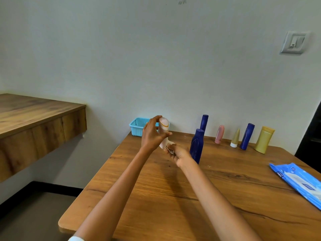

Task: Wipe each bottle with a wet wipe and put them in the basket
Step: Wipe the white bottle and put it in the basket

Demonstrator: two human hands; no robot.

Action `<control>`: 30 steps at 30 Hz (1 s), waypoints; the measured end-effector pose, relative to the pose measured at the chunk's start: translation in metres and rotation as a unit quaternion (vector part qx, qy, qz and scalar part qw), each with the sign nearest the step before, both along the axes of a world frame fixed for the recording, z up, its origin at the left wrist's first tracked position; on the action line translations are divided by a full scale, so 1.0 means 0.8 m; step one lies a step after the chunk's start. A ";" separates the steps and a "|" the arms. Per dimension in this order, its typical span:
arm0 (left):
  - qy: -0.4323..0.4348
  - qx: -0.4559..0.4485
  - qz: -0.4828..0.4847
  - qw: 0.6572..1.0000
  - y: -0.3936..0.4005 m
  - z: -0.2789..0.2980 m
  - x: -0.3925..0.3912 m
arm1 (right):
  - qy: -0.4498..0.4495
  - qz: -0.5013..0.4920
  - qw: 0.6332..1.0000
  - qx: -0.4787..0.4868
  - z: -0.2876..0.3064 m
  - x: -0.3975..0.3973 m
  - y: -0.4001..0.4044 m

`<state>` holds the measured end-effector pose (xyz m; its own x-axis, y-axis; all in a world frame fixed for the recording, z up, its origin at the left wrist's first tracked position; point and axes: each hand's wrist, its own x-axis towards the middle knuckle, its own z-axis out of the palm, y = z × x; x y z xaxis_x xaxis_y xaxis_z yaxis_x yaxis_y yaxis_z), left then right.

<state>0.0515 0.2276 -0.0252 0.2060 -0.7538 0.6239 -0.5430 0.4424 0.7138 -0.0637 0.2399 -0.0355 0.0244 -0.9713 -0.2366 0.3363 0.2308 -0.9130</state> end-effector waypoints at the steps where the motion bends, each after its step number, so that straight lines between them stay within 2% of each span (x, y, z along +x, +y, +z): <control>1: -0.012 0.002 0.004 1.000 0.001 -0.003 -0.001 | 0.039 -0.001 0.999 -0.025 0.002 0.001 0.000; 4: -0.003 0.020 0.009 1.000 0.002 -0.012 0.005 | 0.093 0.008 0.991 -0.093 0.014 0.005 -0.003; 9: 0.044 0.046 -0.017 0.998 0.005 -0.011 0.020 | 0.008 0.016 0.993 -0.116 0.035 0.008 -0.006; 15: 0.119 0.080 -0.046 0.989 -0.012 0.010 0.042 | -0.003 -0.034 0.994 -0.105 0.042 0.021 -0.024; 19: 0.112 0.090 -0.018 0.989 -0.048 0.038 0.067 | -0.011 -0.031 0.995 -0.099 0.053 0.041 -0.056; 24: 0.137 0.072 0.038 0.987 -0.117 0.070 0.097 | 0.030 -0.051 0.990 -0.131 0.075 0.078 -0.122; 30: 0.089 0.124 0.087 0.984 -0.214 0.058 0.121 | -0.023 -0.059 0.992 -0.113 0.083 0.102 -0.199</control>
<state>0.1486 0.0565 0.0213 0.4357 -0.8221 0.3666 -0.4517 0.1525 0.8790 0.0179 0.0804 0.0310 -0.0874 -0.9961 -0.0141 0.3912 -0.0213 -0.9201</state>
